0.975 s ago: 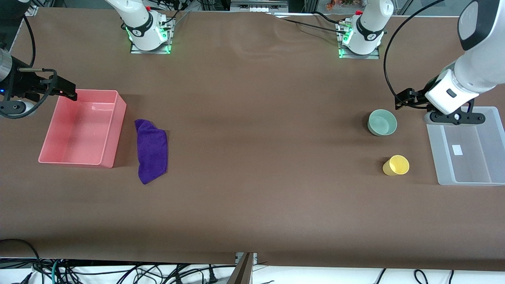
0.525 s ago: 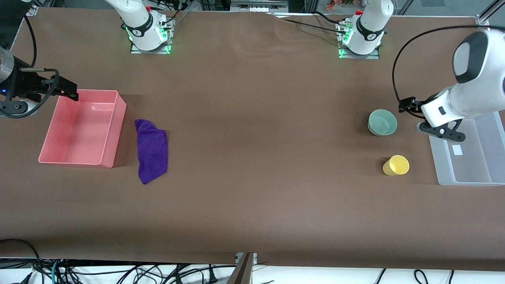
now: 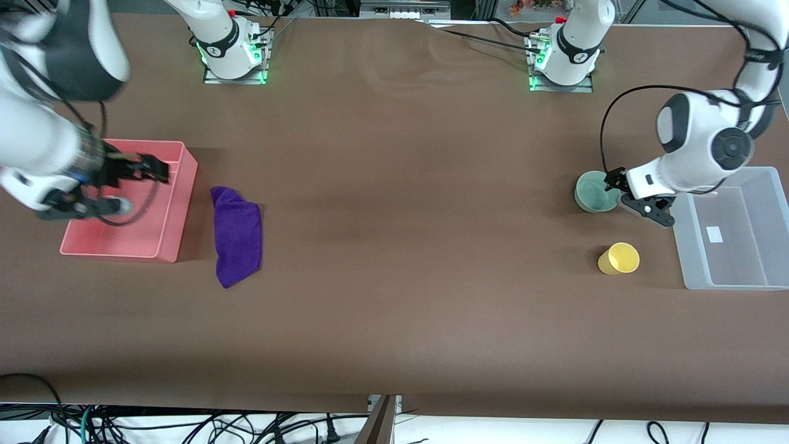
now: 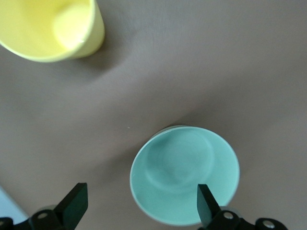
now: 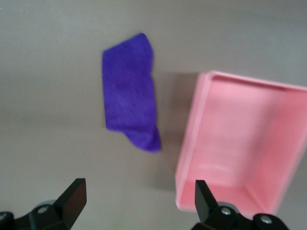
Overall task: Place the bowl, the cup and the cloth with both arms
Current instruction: 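Lower the left gripper onto the bowl while the right gripper reaches the cloth, then carry the bowl into the clear bin while the right gripper grasps the cloth, then lift the cloth into the pink bin while the left gripper releases the bowl, then release the cloth with the right gripper while the left gripper grasps the cup, then carry the yellow cup into the clear bin with the left gripper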
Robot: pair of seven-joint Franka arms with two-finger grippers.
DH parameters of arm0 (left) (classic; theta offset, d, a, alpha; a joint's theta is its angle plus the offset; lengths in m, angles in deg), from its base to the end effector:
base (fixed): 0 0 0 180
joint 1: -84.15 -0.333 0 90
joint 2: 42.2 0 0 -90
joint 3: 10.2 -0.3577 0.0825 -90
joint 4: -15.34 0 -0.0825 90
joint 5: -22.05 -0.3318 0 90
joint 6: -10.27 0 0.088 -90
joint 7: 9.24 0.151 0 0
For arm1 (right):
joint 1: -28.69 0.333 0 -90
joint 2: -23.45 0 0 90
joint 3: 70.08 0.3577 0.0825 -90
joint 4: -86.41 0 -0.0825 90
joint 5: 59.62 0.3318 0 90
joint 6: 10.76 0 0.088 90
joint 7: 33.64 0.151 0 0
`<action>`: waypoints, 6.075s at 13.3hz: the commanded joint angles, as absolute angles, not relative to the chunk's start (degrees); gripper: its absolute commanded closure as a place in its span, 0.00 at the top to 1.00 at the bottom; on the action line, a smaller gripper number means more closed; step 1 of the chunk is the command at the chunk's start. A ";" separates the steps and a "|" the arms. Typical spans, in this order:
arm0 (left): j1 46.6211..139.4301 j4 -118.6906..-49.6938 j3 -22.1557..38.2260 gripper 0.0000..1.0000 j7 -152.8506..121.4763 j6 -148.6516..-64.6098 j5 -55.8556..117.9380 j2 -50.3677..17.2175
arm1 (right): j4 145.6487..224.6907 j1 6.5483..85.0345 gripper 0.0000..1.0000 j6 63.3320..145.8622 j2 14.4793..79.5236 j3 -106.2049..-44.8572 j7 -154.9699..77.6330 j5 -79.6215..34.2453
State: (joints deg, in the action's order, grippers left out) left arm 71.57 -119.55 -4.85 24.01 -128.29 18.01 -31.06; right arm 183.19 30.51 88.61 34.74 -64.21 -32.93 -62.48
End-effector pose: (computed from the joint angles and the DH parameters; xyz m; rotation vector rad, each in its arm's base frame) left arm 0.4676 0.0616 0.2782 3.0135 -0.7846 -0.2022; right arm 0.5524 0.0637 0.4811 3.0869 0.2059 -0.2297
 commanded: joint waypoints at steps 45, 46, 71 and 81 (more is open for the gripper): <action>67.54 -67.43 -1.68 0.97 22.23 -102.19 16.16 -1.95 | 174.63 32.12 0.00 73.77 42.43 -85.79 -63.24 -68.94; 67.71 -69.97 -1.68 0.83 21.79 -104.32 17.38 -1.59 | 177.00 32.12 0.00 75.71 42.43 -86.77 -63.86 -68.85; 53.30 -71.40 -7.74 0.88 51.06 -98.36 10.71 -9.15 | 165.16 32.21 1.00 71.77 34.18 -71.58 -41.02 -60.24; 56.73 -69.39 6.73 1.00 32.65 -85.82 11.50 -20.74 | 165.08 32.21 1.00 72.65 33.03 -71.84 -37.33 -60.50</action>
